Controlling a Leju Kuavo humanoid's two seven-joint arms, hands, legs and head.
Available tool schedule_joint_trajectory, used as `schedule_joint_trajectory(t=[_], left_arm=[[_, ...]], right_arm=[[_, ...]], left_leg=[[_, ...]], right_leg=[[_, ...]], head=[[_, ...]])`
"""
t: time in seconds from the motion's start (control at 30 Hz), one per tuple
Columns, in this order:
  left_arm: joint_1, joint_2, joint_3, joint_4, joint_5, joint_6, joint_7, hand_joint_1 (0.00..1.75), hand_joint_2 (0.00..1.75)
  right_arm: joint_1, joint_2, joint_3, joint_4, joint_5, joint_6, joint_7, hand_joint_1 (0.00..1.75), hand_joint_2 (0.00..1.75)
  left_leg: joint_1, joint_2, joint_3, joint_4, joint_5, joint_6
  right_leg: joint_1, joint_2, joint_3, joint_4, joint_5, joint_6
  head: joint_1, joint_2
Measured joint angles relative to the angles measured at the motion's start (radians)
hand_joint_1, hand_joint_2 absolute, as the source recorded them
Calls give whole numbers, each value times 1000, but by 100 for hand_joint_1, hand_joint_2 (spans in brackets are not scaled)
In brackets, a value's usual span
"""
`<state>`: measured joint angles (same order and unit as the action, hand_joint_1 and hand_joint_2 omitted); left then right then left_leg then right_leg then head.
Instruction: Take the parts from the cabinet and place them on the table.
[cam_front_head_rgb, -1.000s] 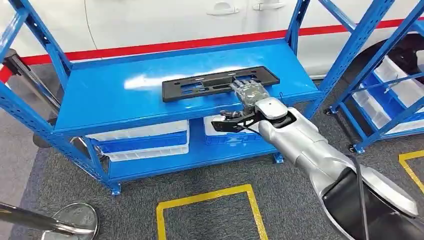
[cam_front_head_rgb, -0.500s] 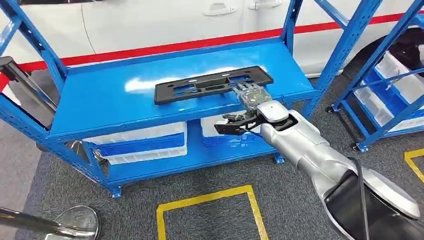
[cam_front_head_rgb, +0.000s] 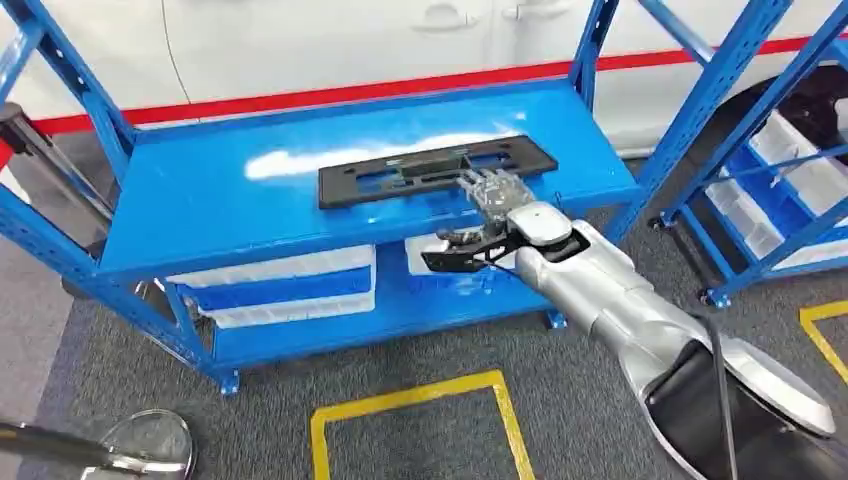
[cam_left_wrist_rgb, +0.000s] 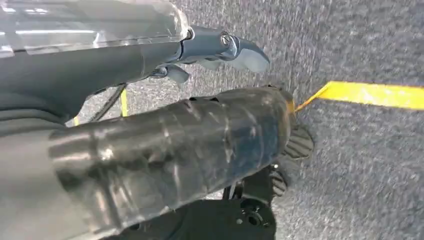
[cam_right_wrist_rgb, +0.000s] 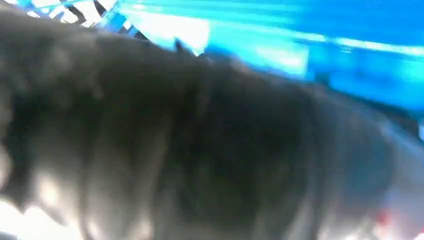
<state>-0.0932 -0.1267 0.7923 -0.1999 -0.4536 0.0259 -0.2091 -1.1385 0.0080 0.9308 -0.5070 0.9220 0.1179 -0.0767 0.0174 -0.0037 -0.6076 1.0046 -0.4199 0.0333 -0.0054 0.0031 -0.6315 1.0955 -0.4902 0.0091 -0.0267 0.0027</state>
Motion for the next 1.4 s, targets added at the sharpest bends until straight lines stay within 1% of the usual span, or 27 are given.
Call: schedule_joint_trajectory(t=[0.07, 0.1, 0.13, 0.2, 0.23, 0.27, 0.3, 0.4, 0.47, 0.5, 0.6, 0.63, 0.67, 0.7, 0.77, 0.83, 0.9, 0.93, 0.97, 1.0, 1.1, 1.13, 1.17, 1.2, 1.27, 1.33, 1.4], left_arm=[[-1, 0, 0, 0, 0, 1, 0, 0, 0], [-1, 0, 0, 0, 0, 1, 0, 0, 0], [-1, 0, 0, 0, -2, 2, -1, 0, 0], [-1, 0, 0, 0, -6, 2, 0, 0, 0], [0, 0, 0, 0, -8, 1, 0, 0, 0], [1, -4, 1, 0, -8, 1, 0, 0, 0], [0, -6, 1, 0, -9, 1, 0, 0, 0], [-2, -6, 0, 0, -11, 0, 0, 0, 0], [-1, -5, 1, 0, -15, -3, 0, 0, 0], [0, -7, 1, 0, -15, -7, 0, 0, 0], [-2, -6, 1, 0, -15, -13, -3, 0, 0], [-2, -6, 0, 0, -15, -14, -3, 0, 0], [0, -6, 1, 0, -15, -14, -3, 0, 0], [2, -6, 1, 0, -15, -14, -3, 0, 0], [1, -5, 1, 0, -15, -14, -3, 0, 0], [0, -3, 1, 0, -15, -14, -3, 0, 0], [-4, -3, 0, 0, -15, -14, -4, 0, 0], [-4, -3, 1, 0, -15, -15, -5, 0, 0], [-1, -5, 1, 0, -15, -16, -5, 0, 0], [0, -5, 1, 0, -15, -17, -5, 0, 0], [-2, -5, 1, 0, -16, -17, -5, 0, 0], [-2, -5, 1, 0, -16, -17, -5, 0, 0], [-2, -5, 1, 0, -16, -17, -4, 0, 0], [-2, -5, 1, 0, -16, -17, -3, 0, 0], [0, -6, 1, 0, -17, -17, -2, 0, 0], [-1, -7, 1, 0, -20, -16, -3, 0, 0], [-2, -6, 1, 0, -24, -16, -3, 0, 0]], right_arm=[[2, -3, 0, 0, -1, 1, 0, 0, 0], [6, -5, 2, 0, -1, 2, 0, 0, 0], [9, -5, 5, 0, -1, 3, 0, 0, 0], [10, -7, 5, 0, -4, 4, 0, 0, 0], [8, -8, 5, -2, -5, 4, 0, 0, 0], [7, -10, 5, -2, -5, 5, 0, 0, 0], [6, -10, 5, -1, -5, 5, 0, 0, 0], [8, -10, 6, -3, -6, 6, 0, 0, 0], [7, -13, 6, -4, -8, 6, 1, 0, 0], [5, -14, 6, -4, -9, 6, 2, 0, 0], [9, -14, 10, -4, -14, 11, 1, 0, 0], [12, -14, 12, -4, -15, 12, 1, 0, 0], [14, -14, 14, -4, -15, 13, 1, 0, 0], [14, -14, 14, -4, -17, 13, 1, 0, 0], [13, -14, 14, -6, -17, 13, 1, 0, 0], [11, -14, 14, -6, -17, 14, 1, 0, 0], [11, -14, 14, -7, -17, 15, 1, 0, 0], [9, -14, 14, -8, -17, 15, 1, 0, 0], [9, -15, 15, -12, -17, 14, 1, 0, 0], [6, -16, 15, -12, -17, 15, 1, 0, 0], [8, -20, 15, -12, -18, 17, 1, 0, 0], [13, -21, 15, -12, -18, 18, 1, 0, 0], [17, -21, 16, -12, -19, 18, 0, 0, 0], [18, -21, 16, -12, -19, 18, 1, 0, 0], [15, -21, 16, -12, -19, 18, 0, 0, 0], [12, -21, 18, -12, -19, 19, 0, 0, 0], [17, -14, 23, -12, -19, 19, 0, 0, 0]], left_leg=[[-1, 0, 3, 1, -4, 6], [-1, 0, 5, 1, -6, 7], [-1, 0, 6, 4, -9, 7], [-1, -2, 13, 10, -18, 4], [-1, -3, 20, 14, -26, 2], [-1, -4, 23, 16, -34, -2], [-2, -4, 20, 17, -36, -6], [-2, -4, 18, 15, -38, -23], [-1, -2, 18, 25, -53, -34], [-1, -1, 5, 64, -73, -38], [1, -1, -122, 295, -155, -48], [1, -1, -150, 329, -150, -48], [1, -1, -151, 312, -121, -47], [1, -1, -132, 254, -75, -44], [0, -1, -52, 67, 33, -30], [-9, -1, -24, 11, 16, -20], [-12, -1, -27, 16, 13, -15], [-12, -2, -22, 10, 13, -11], [2, 2, -8, -6, 17, -6], [0, 1, 0, -12, 16, -2], [0, 2, 4, -10, 9, 9], [0, 2, 5, -9, 7, 9], [0, 1, 8, -8, 3, 8], [1, -1, 13, -6, -2, 5], [2, -3, 22, 5, -17, -3], [-5, -5, 16, 20, -29, -17], [-1, -4, 16, 14, -27, -25]], right_leg=[[-2, 0, -79, 152, -62, 5], [-4, 0, -116, 213, -81, 7], [-6, 0, -139, 242, -75, 9], [-9, -1, -113, 166, -4, 7], [-9, -2, -67, 63, 57, 3], [-7, -3, -31, -24, 94, -4], [-2, -3, -21, -29, 75, -9], [9, 0, -16, -50, 68, -17], [-6, 0, 1, -67, 70, -25], [-7, 0, 8, -70, 67, -33], [-4, 0, 21, -69, 56, -41], [-4, 1, 25, -69, 52, -41], [-3, 2, 31, -68, 48, -41], [-3, 3, 38, -67, 43, -40], [-1, 3, 57, -67, 30, -37], [4, 5, 54, -64, 22, -29], [0, 3, 55, -69, 21, -20], [2, 3, 59, -73, 20, -14], [2, 2, 59, -68, 10, -9], [2, 1, 50, -38, -6, -4], [-4, 2, -71, 181, -97, 6], [-7, 2, -105, 230, -103, 9], [-11, 1, -116, 231, -80, 12], [-14, 0, -102, 184, -37, 13], [-18, -3, -31, 15, 67, 11], [-9, -3, 5, -55, 60, 6], [-6, 0, -1, -47, 56, -4]], head=[[0, 0], [0, 0], [0, 0], [0, 0], [0, 0], [0, 0], [0, 0], [-1, 0], [-1, 0], [-4, 0], [-3, 0], [-4, 0], [-4, 0], [-3, 0], [-3, 0], [-4, 0], [-3, 0], [-3, 0], [-3, 0], [-2, 0], [-2, 0], [-2, 0], [-2, 0], [-2, 0], [-2, 0], [-2, 0], [-3, 0]])
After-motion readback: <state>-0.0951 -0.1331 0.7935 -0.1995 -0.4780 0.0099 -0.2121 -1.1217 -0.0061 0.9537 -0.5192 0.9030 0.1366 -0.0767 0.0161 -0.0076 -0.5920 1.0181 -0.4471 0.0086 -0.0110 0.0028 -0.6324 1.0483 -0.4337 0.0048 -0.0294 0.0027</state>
